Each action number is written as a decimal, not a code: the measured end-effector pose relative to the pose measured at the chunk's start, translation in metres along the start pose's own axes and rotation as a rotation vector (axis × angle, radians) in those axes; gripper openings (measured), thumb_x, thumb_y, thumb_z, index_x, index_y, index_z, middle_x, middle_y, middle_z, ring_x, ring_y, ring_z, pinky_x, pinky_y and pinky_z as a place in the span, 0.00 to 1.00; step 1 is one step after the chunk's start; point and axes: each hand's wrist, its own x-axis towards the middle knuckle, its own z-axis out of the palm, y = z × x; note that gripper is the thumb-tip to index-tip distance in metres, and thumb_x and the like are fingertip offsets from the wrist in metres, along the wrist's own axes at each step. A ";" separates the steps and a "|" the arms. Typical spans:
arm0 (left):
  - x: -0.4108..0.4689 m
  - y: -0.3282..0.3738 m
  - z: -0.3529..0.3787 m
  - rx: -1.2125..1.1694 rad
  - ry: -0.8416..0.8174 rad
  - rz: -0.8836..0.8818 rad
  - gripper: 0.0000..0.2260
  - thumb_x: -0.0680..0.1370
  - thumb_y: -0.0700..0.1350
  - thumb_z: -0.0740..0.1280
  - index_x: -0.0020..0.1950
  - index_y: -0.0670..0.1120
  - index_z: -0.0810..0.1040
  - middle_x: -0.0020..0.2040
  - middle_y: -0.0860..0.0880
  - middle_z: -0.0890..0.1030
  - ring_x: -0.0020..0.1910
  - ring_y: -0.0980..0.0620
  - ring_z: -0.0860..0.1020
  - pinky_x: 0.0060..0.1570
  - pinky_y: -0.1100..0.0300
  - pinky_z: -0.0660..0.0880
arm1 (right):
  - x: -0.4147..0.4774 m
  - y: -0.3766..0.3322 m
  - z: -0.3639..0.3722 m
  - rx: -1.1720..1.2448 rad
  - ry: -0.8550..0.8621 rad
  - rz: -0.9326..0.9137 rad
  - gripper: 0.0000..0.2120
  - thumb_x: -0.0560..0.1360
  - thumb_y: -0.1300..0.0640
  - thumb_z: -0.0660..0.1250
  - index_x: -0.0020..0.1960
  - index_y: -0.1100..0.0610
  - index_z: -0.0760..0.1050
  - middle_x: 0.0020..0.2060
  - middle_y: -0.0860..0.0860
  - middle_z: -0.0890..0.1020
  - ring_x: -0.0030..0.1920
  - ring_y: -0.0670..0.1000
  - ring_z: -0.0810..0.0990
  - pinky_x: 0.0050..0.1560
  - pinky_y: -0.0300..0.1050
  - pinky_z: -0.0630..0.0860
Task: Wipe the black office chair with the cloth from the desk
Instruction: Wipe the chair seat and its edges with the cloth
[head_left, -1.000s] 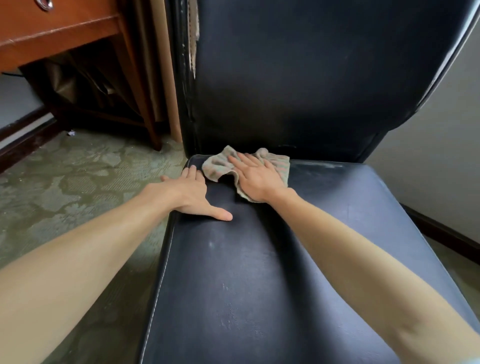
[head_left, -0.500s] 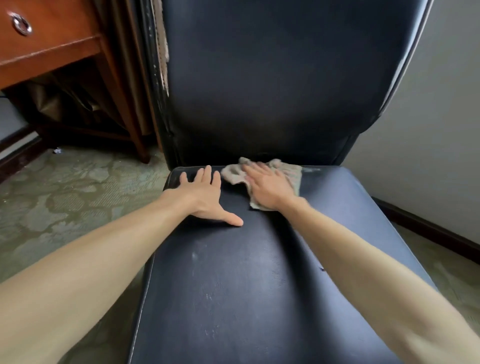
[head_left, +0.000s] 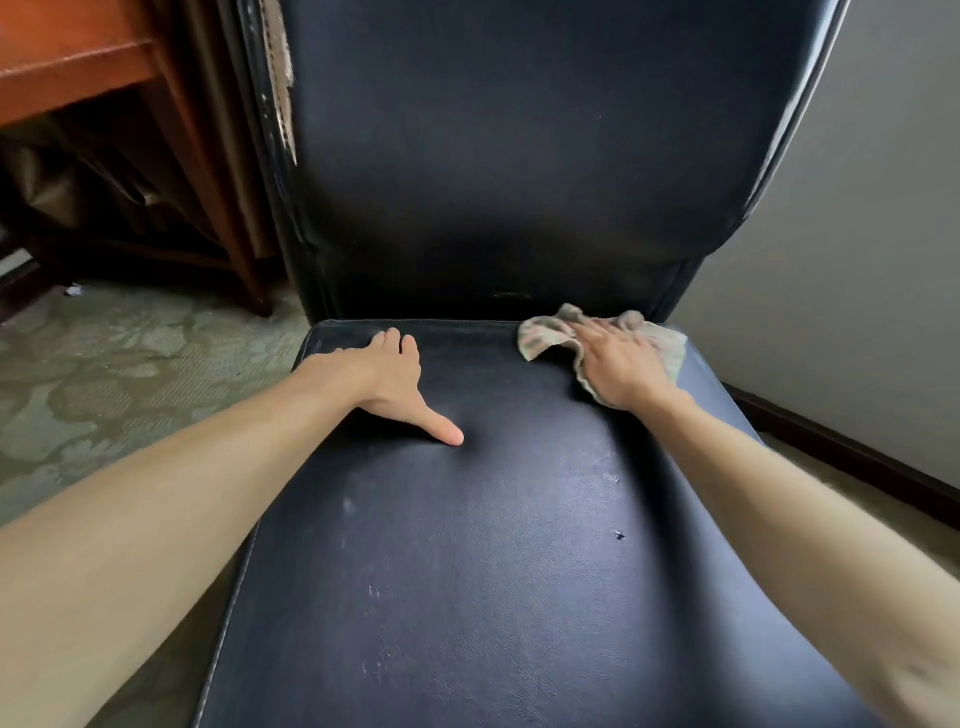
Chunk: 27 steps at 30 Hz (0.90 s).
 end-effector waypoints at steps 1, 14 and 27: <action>0.000 0.000 0.000 0.007 0.003 0.003 0.77 0.42 0.85 0.56 0.78 0.41 0.39 0.79 0.44 0.45 0.78 0.44 0.45 0.71 0.39 0.58 | -0.004 0.008 -0.002 -0.024 0.005 0.047 0.22 0.79 0.55 0.55 0.73 0.52 0.66 0.72 0.50 0.68 0.71 0.53 0.66 0.69 0.53 0.63; 0.006 0.012 -0.003 -0.080 0.016 -0.037 0.75 0.44 0.84 0.60 0.78 0.44 0.37 0.79 0.42 0.38 0.78 0.43 0.38 0.70 0.30 0.49 | 0.034 -0.108 0.016 0.167 -0.057 -0.124 0.23 0.82 0.45 0.47 0.76 0.44 0.59 0.76 0.41 0.59 0.76 0.47 0.57 0.74 0.51 0.50; 0.013 0.029 -0.013 -0.087 -0.056 0.012 0.81 0.33 0.84 0.54 0.78 0.44 0.36 0.79 0.42 0.37 0.77 0.40 0.37 0.71 0.33 0.52 | -0.001 0.004 -0.007 -0.014 0.046 0.159 0.16 0.76 0.56 0.61 0.62 0.60 0.73 0.65 0.57 0.75 0.62 0.60 0.74 0.58 0.52 0.69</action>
